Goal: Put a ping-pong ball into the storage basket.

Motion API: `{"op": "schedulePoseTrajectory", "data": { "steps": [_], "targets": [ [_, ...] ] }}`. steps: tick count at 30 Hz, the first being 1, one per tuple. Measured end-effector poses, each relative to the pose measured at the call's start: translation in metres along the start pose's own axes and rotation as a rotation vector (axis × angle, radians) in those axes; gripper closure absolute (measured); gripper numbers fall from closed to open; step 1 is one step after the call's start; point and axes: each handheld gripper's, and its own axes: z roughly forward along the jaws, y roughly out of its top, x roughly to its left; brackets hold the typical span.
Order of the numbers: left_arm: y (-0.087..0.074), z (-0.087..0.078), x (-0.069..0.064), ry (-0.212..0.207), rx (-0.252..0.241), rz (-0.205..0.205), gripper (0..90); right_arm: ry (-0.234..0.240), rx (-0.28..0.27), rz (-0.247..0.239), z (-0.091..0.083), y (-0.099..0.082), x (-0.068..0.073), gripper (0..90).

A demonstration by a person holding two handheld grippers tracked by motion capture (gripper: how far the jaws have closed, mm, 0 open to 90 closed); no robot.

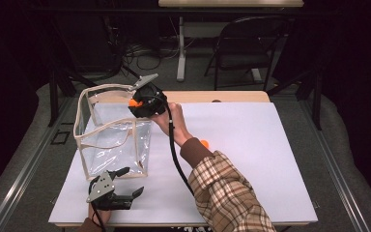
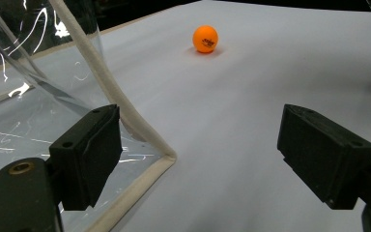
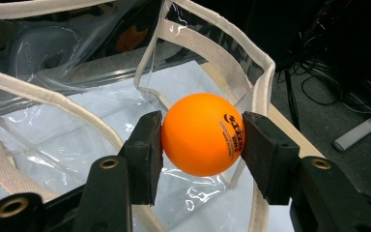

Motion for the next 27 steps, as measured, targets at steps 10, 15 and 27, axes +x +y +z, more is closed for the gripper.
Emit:
{"op": "schedulePoseTrajectory", "data": {
  "steps": [10,15,27],
  "targets": [
    [0.0,0.0,0.0,0.0,0.0,0.0,15.9,0.001,0.009,0.005,0.005,-0.001,0.001,50.4],
    [0.0,0.0,0.0,0.002,0.001,0.001,15.9,0.005,0.012,0.004,0.009,-0.001,0.004,50.4],
    [0.0,0.001,0.0,-0.002,0.001,0.0,15.9,0.015,0.029,0.002,0.016,0.0,0.008,50.3]
  ]
}}
